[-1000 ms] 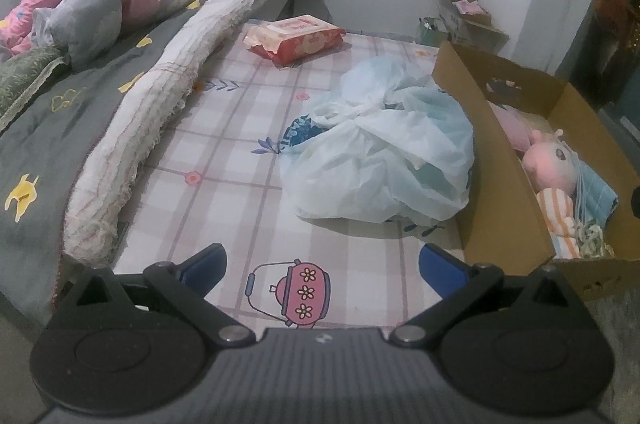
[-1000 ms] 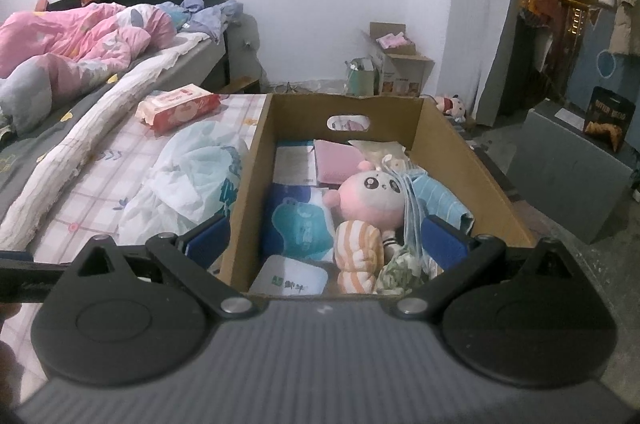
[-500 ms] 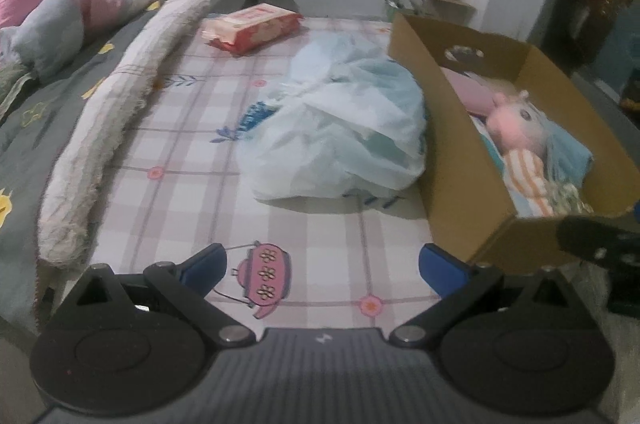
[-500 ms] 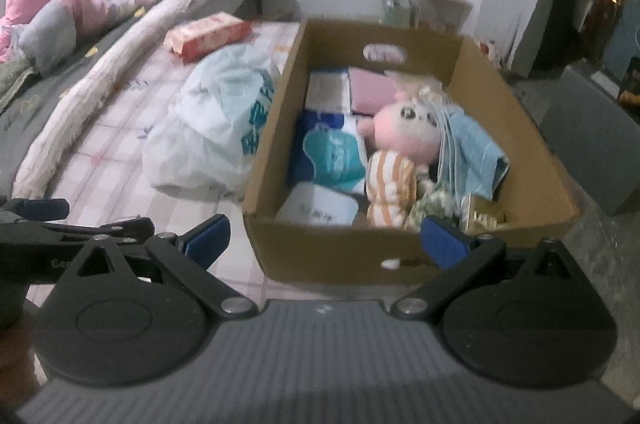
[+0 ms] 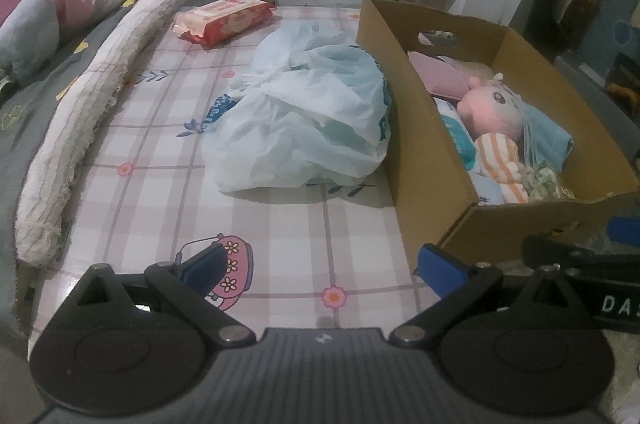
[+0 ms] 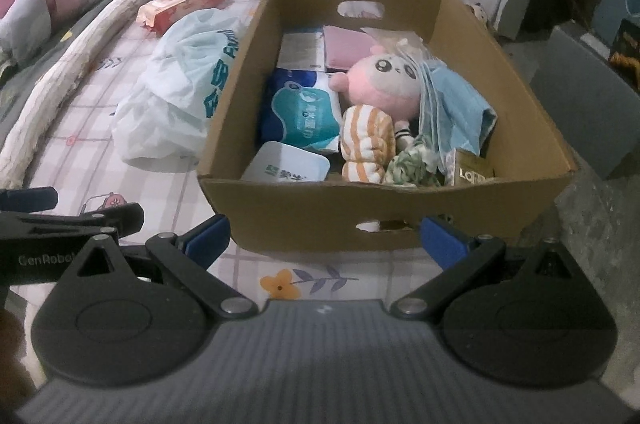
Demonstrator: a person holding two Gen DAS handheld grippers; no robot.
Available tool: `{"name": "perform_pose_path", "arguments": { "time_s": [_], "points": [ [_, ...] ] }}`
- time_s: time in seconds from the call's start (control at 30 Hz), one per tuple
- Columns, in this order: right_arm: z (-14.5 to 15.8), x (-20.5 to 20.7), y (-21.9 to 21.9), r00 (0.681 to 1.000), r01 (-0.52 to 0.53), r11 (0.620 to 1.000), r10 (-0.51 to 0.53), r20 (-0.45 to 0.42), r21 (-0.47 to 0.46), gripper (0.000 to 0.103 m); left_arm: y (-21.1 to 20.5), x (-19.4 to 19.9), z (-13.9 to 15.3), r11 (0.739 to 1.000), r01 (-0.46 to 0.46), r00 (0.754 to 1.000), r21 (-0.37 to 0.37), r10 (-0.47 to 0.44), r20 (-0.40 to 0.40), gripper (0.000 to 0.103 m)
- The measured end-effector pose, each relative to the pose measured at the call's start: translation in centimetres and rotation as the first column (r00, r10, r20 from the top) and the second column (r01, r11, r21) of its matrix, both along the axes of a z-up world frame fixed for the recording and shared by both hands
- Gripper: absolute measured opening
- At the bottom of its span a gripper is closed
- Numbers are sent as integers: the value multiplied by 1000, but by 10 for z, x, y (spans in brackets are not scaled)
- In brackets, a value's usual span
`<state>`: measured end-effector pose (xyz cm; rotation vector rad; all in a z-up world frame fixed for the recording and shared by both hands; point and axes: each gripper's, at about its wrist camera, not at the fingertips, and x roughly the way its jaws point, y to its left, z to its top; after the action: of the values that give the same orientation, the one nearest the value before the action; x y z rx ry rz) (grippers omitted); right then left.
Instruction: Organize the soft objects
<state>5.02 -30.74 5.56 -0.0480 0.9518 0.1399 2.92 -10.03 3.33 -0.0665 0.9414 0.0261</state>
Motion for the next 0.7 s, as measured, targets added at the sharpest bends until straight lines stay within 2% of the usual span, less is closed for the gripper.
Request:
{"name": "perform_pose_path", "arguments": {
  "time_s": [0.47,0.7],
  "points": [
    [-8,-1,-16,998,38,999,-37,-44,21,102,-17,3,-2,999,29,999,20,-28,-20,101],
    [-11,0,-20,996,58,998,-58,-73,-7,102,-24,7,-7,999,49,997,16,-48,-58,100]
  ]
}}
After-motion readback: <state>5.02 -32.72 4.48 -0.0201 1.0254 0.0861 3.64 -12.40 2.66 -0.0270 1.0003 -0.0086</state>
